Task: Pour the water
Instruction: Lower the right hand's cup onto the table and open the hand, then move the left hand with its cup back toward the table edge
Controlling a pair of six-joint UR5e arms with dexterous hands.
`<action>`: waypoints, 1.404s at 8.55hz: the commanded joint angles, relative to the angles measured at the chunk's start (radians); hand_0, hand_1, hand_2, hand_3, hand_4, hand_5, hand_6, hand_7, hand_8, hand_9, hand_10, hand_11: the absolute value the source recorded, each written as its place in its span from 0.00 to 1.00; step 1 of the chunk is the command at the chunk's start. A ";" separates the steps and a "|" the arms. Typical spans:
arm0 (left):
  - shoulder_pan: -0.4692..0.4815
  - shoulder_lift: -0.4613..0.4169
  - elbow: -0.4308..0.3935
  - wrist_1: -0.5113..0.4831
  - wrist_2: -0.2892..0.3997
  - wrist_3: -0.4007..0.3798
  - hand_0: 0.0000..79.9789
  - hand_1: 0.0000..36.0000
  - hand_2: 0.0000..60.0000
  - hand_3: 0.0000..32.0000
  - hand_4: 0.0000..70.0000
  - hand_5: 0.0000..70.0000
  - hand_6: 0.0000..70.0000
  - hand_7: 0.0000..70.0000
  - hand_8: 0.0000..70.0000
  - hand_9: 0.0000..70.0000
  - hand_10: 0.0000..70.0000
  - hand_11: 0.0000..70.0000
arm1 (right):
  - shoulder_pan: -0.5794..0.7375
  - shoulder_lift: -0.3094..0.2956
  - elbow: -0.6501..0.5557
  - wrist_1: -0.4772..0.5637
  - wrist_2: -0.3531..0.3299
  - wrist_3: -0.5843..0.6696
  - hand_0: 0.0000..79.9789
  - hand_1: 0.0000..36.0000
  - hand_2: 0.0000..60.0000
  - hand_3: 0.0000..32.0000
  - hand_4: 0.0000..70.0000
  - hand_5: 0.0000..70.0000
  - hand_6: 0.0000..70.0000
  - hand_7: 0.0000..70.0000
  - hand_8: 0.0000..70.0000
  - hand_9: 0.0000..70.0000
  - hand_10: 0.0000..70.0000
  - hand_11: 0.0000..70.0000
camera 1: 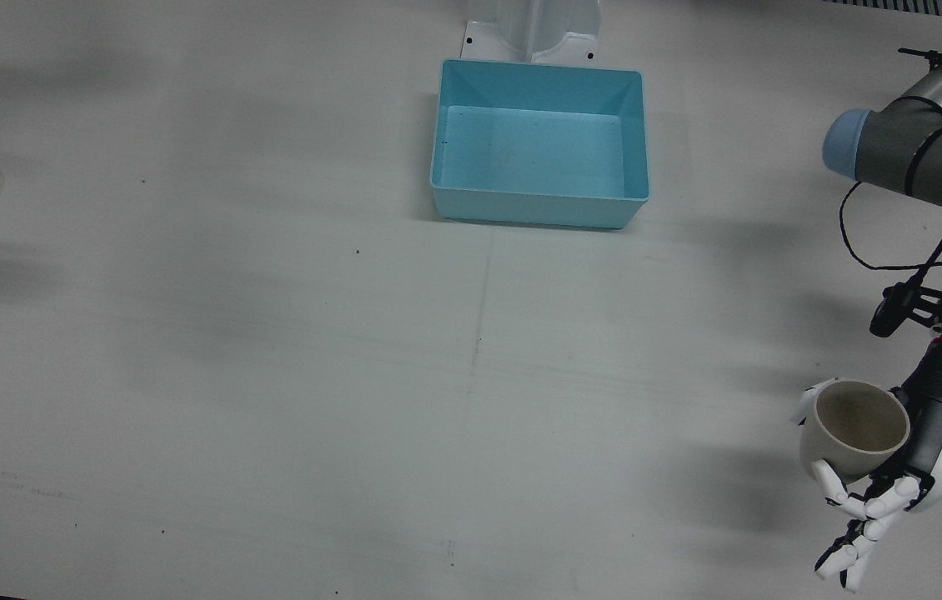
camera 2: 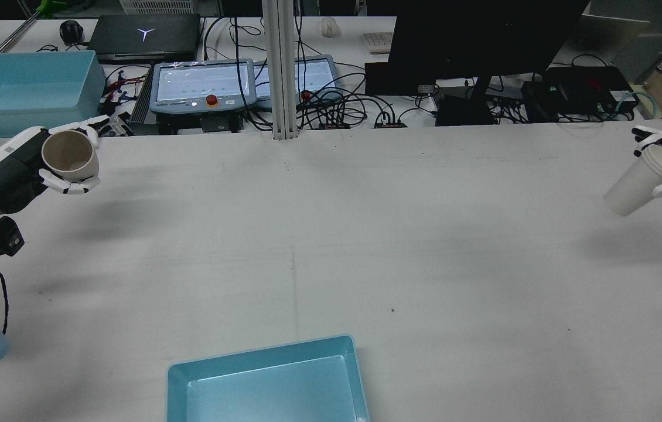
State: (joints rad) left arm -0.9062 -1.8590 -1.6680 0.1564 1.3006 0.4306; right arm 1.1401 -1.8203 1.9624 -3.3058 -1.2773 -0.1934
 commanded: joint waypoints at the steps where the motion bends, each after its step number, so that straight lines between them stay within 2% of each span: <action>1: -0.008 0.124 0.019 -0.098 -0.001 -0.001 0.92 1.00 0.91 0.00 0.52 1.00 0.17 0.17 0.07 0.04 0.07 0.14 | 0.202 0.016 -0.387 0.401 -0.219 0.002 0.80 0.50 0.00 0.00 0.59 0.38 0.23 0.21 0.19 0.17 0.16 0.25; 2: -0.008 0.145 0.049 -0.141 -0.001 -0.003 0.90 1.00 0.92 0.00 0.52 1.00 0.18 0.17 0.07 0.05 0.07 0.14 | 0.198 0.047 -0.513 0.472 -0.221 -0.001 0.80 0.49 0.00 0.00 0.77 0.42 0.29 0.26 0.21 0.20 0.16 0.26; 3: -0.008 0.147 0.062 -0.155 -0.003 -0.003 0.89 1.00 0.91 0.00 0.53 1.00 0.18 0.17 0.07 0.05 0.07 0.15 | 0.208 0.080 -0.555 0.521 -0.223 0.005 0.80 0.48 0.00 0.00 0.88 0.44 0.33 0.29 0.23 0.21 0.17 0.27; 4: -0.008 0.158 0.073 -0.170 -0.003 -0.003 0.89 1.00 0.91 0.00 0.54 1.00 0.18 0.17 0.07 0.05 0.08 0.15 | 0.225 0.082 -0.566 0.520 -0.223 -0.009 0.80 0.48 0.00 0.00 0.88 0.44 0.33 0.29 0.23 0.22 0.18 0.28; 5: -0.008 0.168 0.097 -0.195 -0.003 -0.001 0.88 1.00 0.88 0.00 0.53 1.00 0.18 0.17 0.08 0.05 0.08 0.15 | 0.234 0.117 -0.629 0.523 -0.221 -0.018 0.83 0.50 0.00 0.00 0.97 0.47 0.37 0.32 0.24 0.22 0.17 0.27; 6: -0.008 0.187 0.102 -0.207 -0.003 -0.003 0.86 1.00 0.87 0.00 0.53 1.00 0.18 0.17 0.07 0.05 0.08 0.15 | 0.242 0.166 -0.683 0.526 -0.223 -0.009 0.80 0.48 0.00 0.00 1.00 0.47 0.39 0.32 0.24 0.22 0.18 0.28; 7: -0.010 0.220 0.109 -0.234 -0.007 -0.003 0.88 0.96 0.70 0.00 0.55 1.00 0.17 0.18 0.07 0.05 0.07 0.14 | 0.239 0.168 -0.692 0.526 -0.223 -0.015 0.79 0.45 0.00 0.00 1.00 0.47 0.39 0.32 0.24 0.23 0.19 0.28; 8: -0.029 0.256 0.152 -0.292 -0.007 -0.003 0.88 0.89 0.53 0.00 0.56 1.00 0.17 0.18 0.07 0.05 0.07 0.14 | 0.237 0.170 -0.691 0.526 -0.223 -0.011 0.78 0.44 0.00 0.00 1.00 0.46 0.37 0.32 0.24 0.22 0.18 0.27; 9: -0.034 0.262 0.225 -0.363 -0.009 -0.004 0.87 0.77 0.30 0.00 0.61 1.00 0.18 0.19 0.08 0.06 0.07 0.14 | 0.239 0.170 -0.689 0.526 -0.223 -0.009 0.77 0.43 0.00 0.00 1.00 0.45 0.36 0.31 0.23 0.21 0.17 0.26; 10: -0.042 0.264 0.279 -0.426 -0.012 -0.004 0.87 0.72 0.19 0.00 0.64 0.99 0.20 0.21 0.09 0.07 0.07 0.13 | 0.247 0.170 -0.682 0.526 -0.224 -0.008 0.78 0.44 0.00 0.00 1.00 0.45 0.36 0.31 0.22 0.20 0.16 0.24; 11: -0.043 0.283 0.287 -0.449 -0.015 -0.001 0.86 0.64 0.02 0.00 0.61 0.83 0.20 0.22 0.09 0.07 0.07 0.12 | 0.259 0.171 -0.678 0.526 -0.224 -0.008 0.79 0.44 0.00 0.00 1.00 0.45 0.36 0.31 0.22 0.20 0.16 0.24; 12: -0.045 0.305 0.287 -0.463 -0.015 0.000 0.81 0.56 0.00 0.00 0.57 0.64 0.19 0.23 0.09 0.08 0.06 0.11 | 0.266 0.171 -0.672 0.526 -0.226 -0.001 0.79 0.46 0.00 0.00 0.98 0.45 0.35 0.30 0.22 0.19 0.15 0.23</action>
State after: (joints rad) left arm -0.9441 -1.5931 -1.4170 -0.2425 1.2888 0.4277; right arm 1.3882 -1.6508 1.2800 -2.7797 -1.5012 -0.2019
